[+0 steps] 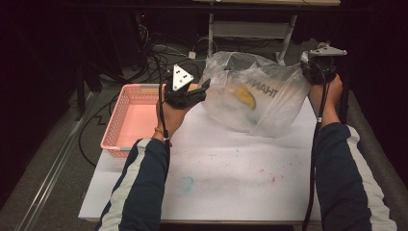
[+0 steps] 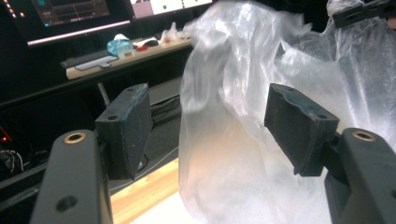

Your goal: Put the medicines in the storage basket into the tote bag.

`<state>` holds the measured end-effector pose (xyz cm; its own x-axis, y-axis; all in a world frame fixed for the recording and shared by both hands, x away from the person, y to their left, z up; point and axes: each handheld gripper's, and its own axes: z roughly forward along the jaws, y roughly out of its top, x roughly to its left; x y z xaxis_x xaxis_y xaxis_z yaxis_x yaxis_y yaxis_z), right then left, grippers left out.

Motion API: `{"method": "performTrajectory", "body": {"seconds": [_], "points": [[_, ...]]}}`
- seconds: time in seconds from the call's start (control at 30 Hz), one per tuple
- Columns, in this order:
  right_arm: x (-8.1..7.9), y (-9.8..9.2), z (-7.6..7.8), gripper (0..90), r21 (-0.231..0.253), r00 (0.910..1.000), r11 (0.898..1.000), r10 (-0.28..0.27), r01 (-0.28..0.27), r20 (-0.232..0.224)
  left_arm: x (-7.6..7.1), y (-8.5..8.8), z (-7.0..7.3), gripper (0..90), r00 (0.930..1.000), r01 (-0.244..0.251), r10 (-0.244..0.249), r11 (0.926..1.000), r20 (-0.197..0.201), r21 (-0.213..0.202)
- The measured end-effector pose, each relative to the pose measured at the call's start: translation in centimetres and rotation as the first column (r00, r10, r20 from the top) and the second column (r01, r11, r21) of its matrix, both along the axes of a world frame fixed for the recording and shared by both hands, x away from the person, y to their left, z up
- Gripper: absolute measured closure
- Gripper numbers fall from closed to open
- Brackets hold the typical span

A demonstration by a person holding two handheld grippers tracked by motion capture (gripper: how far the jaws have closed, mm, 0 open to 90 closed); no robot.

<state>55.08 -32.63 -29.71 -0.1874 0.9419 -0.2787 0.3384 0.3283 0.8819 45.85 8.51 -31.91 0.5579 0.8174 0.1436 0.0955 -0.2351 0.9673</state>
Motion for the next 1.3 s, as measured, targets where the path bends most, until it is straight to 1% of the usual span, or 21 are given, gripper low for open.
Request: {"method": "performTrajectory", "body": {"seconds": [0.07, 0.1, 0.17, 0.23, 0.3, 0.37, 0.43, 0.47, 0.53, 0.6, 0.67, 0.73, 0.87, 0.93, 1.0, 1.03, 1.1, 1.13, 1.17, 1.23, 1.3], "points": [[0.3, -0.3, -0.4, 90.0, -0.006, 0.9997, 1.000, -0.017, 0.017, -0.020, 0.2, -0.2, -0.6, 31.1, 0.9998, 0.009, -0.009, 1.0000, -0.018, -0.005], [0.3, -0.4, -0.4, 89.9, -0.010, 0.9997, 1.000, -0.017, 0.017, -0.019, 0.2, -0.4, -1.0, 31.1, 0.9995, 0.015, -0.015, 0.9999, -0.027, 0.002], [0.1, -0.5, -0.2, 88.8, 0.002, 0.9998, 1.000, -0.015, 0.015, -0.011, 0.3, -0.9, -1.8, 31.1, 0.9982, 0.035, -0.034, 0.9992, -0.049, 0.019], [-0.3, -0.4, 0.2, 80.9, 0.014, 1.0000, 1.000, 0.004, -0.004, 0.006, 0.5, -1.7, -2.5, 31.8, 0.9965, 0.050, -0.046, 0.9973, -0.070, 0.055], [-0.7, 0.0, 0.6, 74.2, 0.014, 0.9997, 1.000, 0.016, -0.016, 0.021, 0.6, -2.4, -3.2, 35.0, 0.9944, 0.068, -0.062, 0.9955, -0.085, 0.065], [-1.1, 0.4, 1.1, 60.9, 0.039, 0.9986, 0.999, 0.029, -0.030, 0.044, 0.9, -3.3, -3.7, 37.5, 0.9931, 0.073, -0.062, 0.9915, -0.099, 0.107], [-1.7, 1.0, 1.6, 51.5, 0.055, 0.9960, 0.996, 0.059, -0.063, 0.067, 1.1, -4.0, -4.1, 42.3, 0.9912, 0.083, -0.068, 0.9869, -0.114, 0.138], [-2.0, 1.2, 1.8, 47.5, 0.060, 0.9929, 0.994, 0.087, -0.092, 0.081, 1.2, -4.3, -4.4, 44.8, 0.9916, 0.079, -0.062, 0.9850, -0.114, 0.154], [-2.8, 1.8, 2.4, 41.4, 0.061, 0.9875, 0.991, 0.116, -0.123, 0.106, 1.3, -4.6, -4.6, 44.9, 0.9911, 0.080, -0.062, 0.9853, -0.118, 0.151], [-3.6, 2.3, 2.9, 37.9, 0.064, 0.9774, 0.983, 0.164, -0.173, 0.133, 1.3, -4.8, -4.7, 44.8, 0.9918, 0.073, -0.055, 0.9849, -0.115, 0.157], [-4.5, 2.6, 3.4, 33.4, 0.045, 0.9712, 0.982, 0.176, -0.185, 0.161, 1.2, -4.7, -4.7, 44.0, 0.9920, 0.069, -0.051, 0.9861, -0.115, 0.151], [-5.2, 2.7, 3.8, 31.7, 0.040, 0.9638, 0.979, 0.188, -0.199, 0.189, 1.2, -4.7, -4.6, 43.1, 0.9932, 0.057, -0.040, 0.9855, -0.110, 0.159], [-6.5, 2.2, 5.2, 28.6, 0.036, 0.9468, 0.974, 0.206, -0.222, 0.247, 1.4, -4.8, -4.5, 45.4, 0.9948, 0.037, -0.020, 0.9847, -0.100, 0.170], [-6.9, 1.9, 5.9, 26.1, 0.032, 0.9384, 0.968, 0.234, -0.250, 0.254, 1.6, -5.0, -4.6, 48.4, 0.9950, 0.021, -0.003, 0.9845, -0.100, 0.174], [-7.1, 1.6, 6.6, 24.9, 0.033, 0.9360, 0.965, 0.244, -0.260, 0.254, 1.7, -5.2, -4.7, 48.5, 0.9946, 0.018, 0.000, 0.9848, -0.104, 0.173], [-7.3, 1.5, 6.7, 25.1, 0.043, 0.9355, 0.964, 0.245, -0.264, 0.255, 1.6, -5.3, -4.7, 48.5, 0.9946, 0.019, -0.001, 0.9847, -0.104, 0.173], [-7.9, 1.5, 6.6, 24.6, 0.055, 0.9309, 0.958, 0.258, -0.281, 0.258, 1.5, -5.3, -4.8, 48.5, 0.9943, 0.025, -0.007, 0.9849, -0.106, 0.171], [-8.2, 1.6, 6.4, 24.5, 0.053, 0.9293, 0.956, 0.268, -0.290, 0.254, 1.4, -5.3, -4.8, 48.5, 0.9943, 0.024, -0.005, 0.9835, -0.106, 0.179], [-8.6, 1.7, 6.0, 24.5, 0.056, 0.9272, 0.953, 0.276, -0.299, 0.253, 1.4, -5.3, -4.8, 48.5, 0.9946, 0.020, -0.001, 0.9832, -0.104, 0.182], [-9.6, 2.2, 5.0, 24.5, 0.046, 0.9247, 0.952, 0.281, -0.302, 0.257, 1.3, -5.1, -4.7, 48.7, 0.9944, 0.024, -0.006, 0.9848, -0.105, 0.172], [-10.8, 2.8, 4.0, 25.3, 0.036, 0.9112, 0.942, 0.312, -0.333, 0.269, 1.1, -5.1, -4.6, 48.9, 0.9951, 0.024, -0.007, 0.9839, -0.099, 0.177]]}}
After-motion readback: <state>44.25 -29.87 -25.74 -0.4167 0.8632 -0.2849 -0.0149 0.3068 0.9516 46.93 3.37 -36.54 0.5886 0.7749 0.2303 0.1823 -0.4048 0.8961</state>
